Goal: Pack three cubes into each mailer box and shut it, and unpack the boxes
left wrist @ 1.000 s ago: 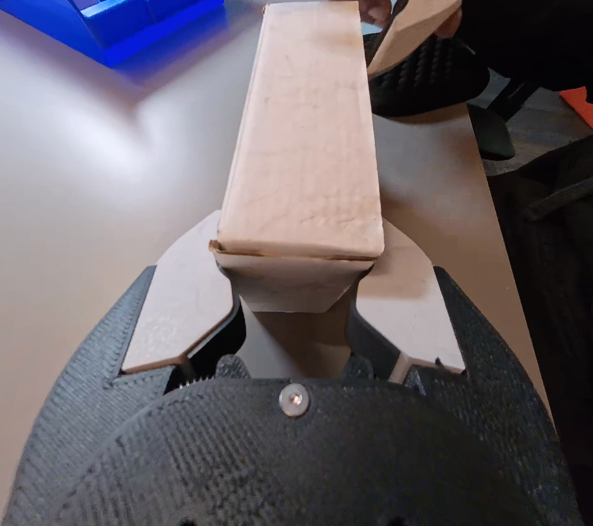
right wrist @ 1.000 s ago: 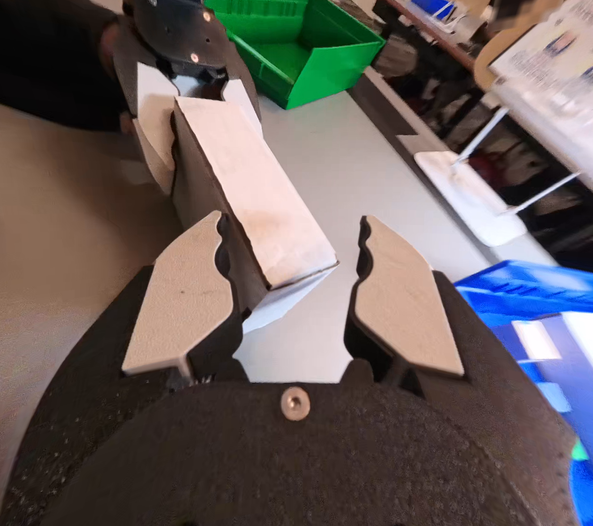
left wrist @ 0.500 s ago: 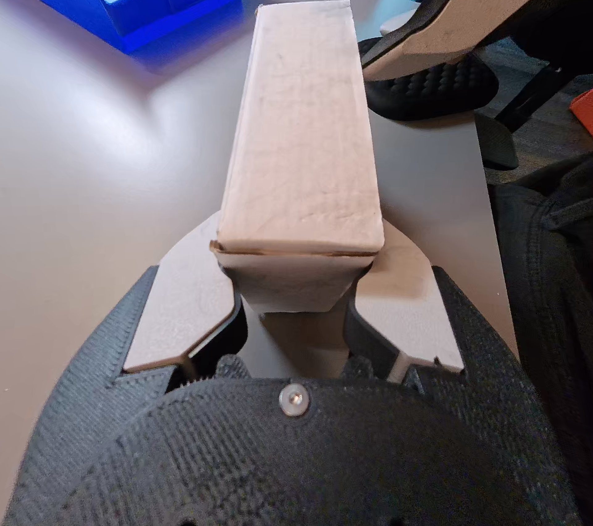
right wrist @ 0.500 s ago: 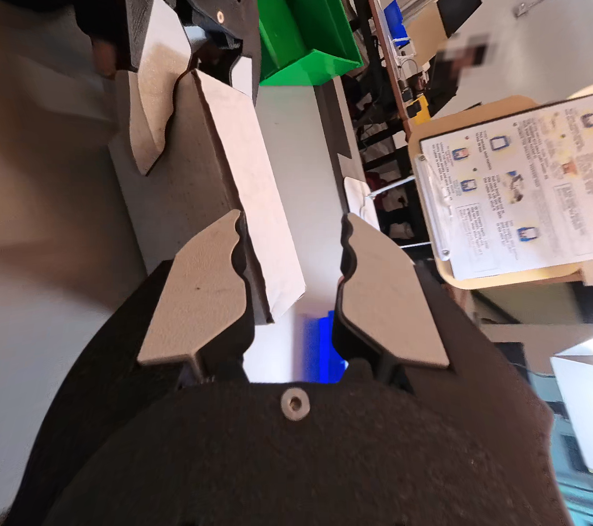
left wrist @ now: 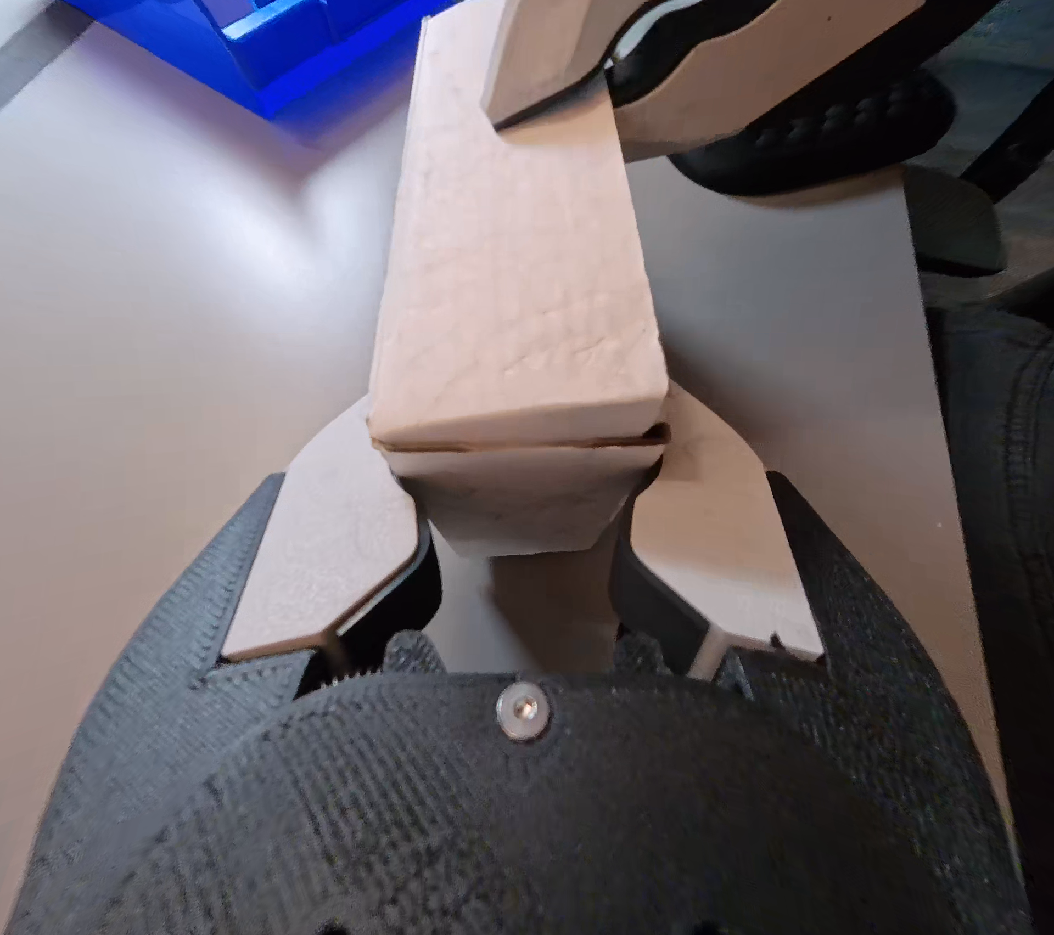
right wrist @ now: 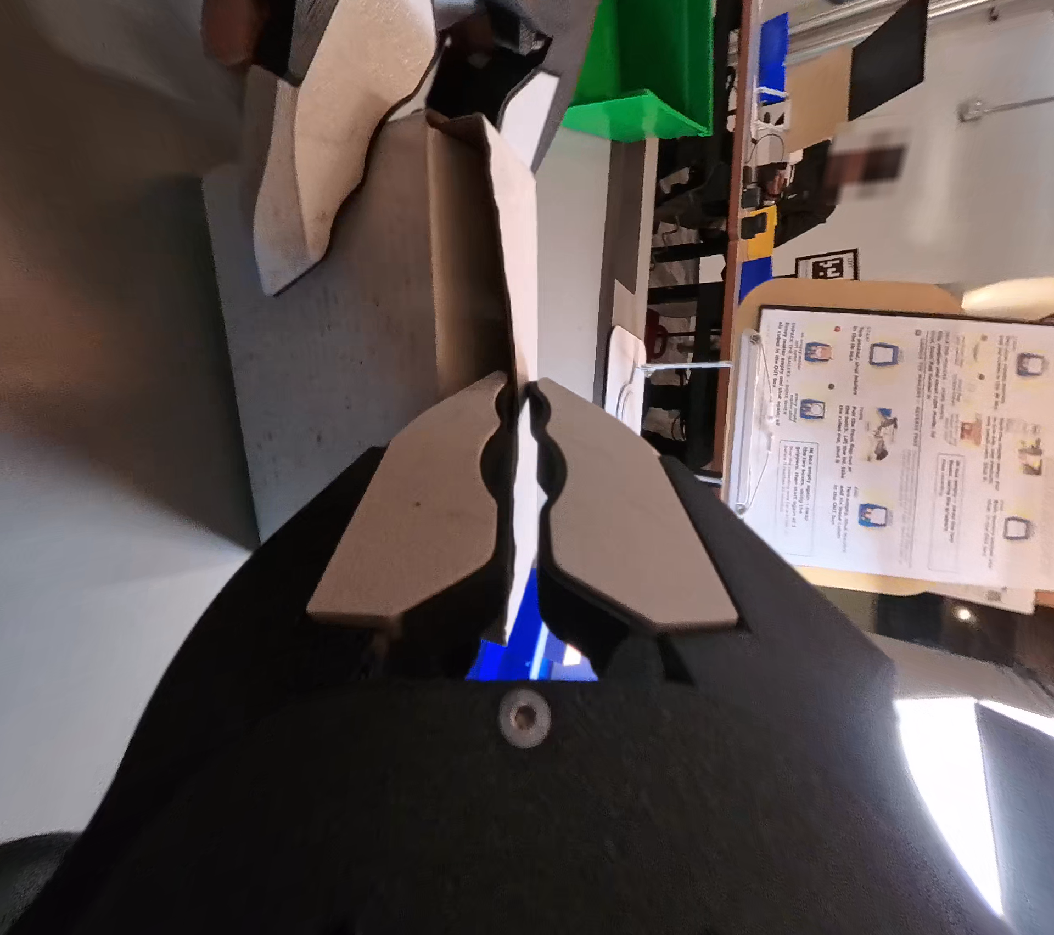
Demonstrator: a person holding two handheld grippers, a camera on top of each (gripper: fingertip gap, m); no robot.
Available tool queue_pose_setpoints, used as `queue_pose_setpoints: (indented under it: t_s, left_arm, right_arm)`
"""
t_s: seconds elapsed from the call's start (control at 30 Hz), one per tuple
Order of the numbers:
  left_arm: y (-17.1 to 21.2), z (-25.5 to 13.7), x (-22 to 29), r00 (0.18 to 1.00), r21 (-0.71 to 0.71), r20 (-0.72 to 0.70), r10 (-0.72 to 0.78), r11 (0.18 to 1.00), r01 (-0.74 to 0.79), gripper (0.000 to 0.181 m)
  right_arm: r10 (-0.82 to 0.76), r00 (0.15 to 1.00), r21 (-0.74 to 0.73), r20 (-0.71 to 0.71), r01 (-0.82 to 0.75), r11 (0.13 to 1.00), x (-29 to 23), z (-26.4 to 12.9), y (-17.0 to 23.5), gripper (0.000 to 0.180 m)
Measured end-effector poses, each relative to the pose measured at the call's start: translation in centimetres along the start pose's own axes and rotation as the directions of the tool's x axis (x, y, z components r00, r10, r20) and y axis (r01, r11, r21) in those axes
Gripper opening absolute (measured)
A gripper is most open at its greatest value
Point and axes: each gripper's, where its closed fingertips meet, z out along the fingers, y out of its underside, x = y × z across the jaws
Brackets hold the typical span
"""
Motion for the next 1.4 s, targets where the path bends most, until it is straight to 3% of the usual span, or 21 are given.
queue_pose_setpoints:
  t_s: [0.1,0.23,0.37,0.57,1.0,1.13,1.4]
  left_arm:
    - [0.0,-0.1,-0.2,0.998,0.003,0.024,0.061,0.998,-0.061,0.073]
    - [-0.2,0.0,-0.6,0.967,0.012,0.098,0.235,0.971,-0.237,0.074]
    - [-1.0,-0.2,-1.4,0.912,0.065,0.184,0.366,0.921,-0.383,0.075]
    - [0.1,-1.7,-3.6,0.926,0.085,0.243,0.290,0.944,-0.318,0.078]
    - [-0.1,-5.2,0.7,0.996,0.245,-0.017,0.086,0.966,-0.080,0.086]
    - [-0.1,-4.6,2.1,0.991,0.231,-0.019,0.131,0.965,-0.124,0.077]
    - [2.5,-2.2,3.2,0.962,0.051,0.004,0.274,0.960,-0.274,0.053]
  right_arm:
    - [-0.015,1.000,-0.001,0.018,0.015,1.000,0.7,-0.2,-0.1,0.000]
    - [0.199,0.954,0.033,0.226,-0.211,0.977,1.4,-1.0,-0.3,0.002]
    - [0.282,0.875,-0.004,0.394,-0.305,0.952,2.0,-1.7,-0.4,0.001]
    - [0.289,0.880,-0.039,0.378,-0.296,0.954,3.2,-1.4,-0.8,0.001]
    - [0.342,0.883,-0.104,0.322,-0.326,0.940,5.4,-1.4,0.7,0.001]
    - [0.342,0.884,-0.123,0.317,-0.319,0.940,6.3,-1.0,0.9,0.001]
    - [0.345,0.879,-0.169,0.330,-0.304,0.937,7.5,1.6,2.8,0.001]
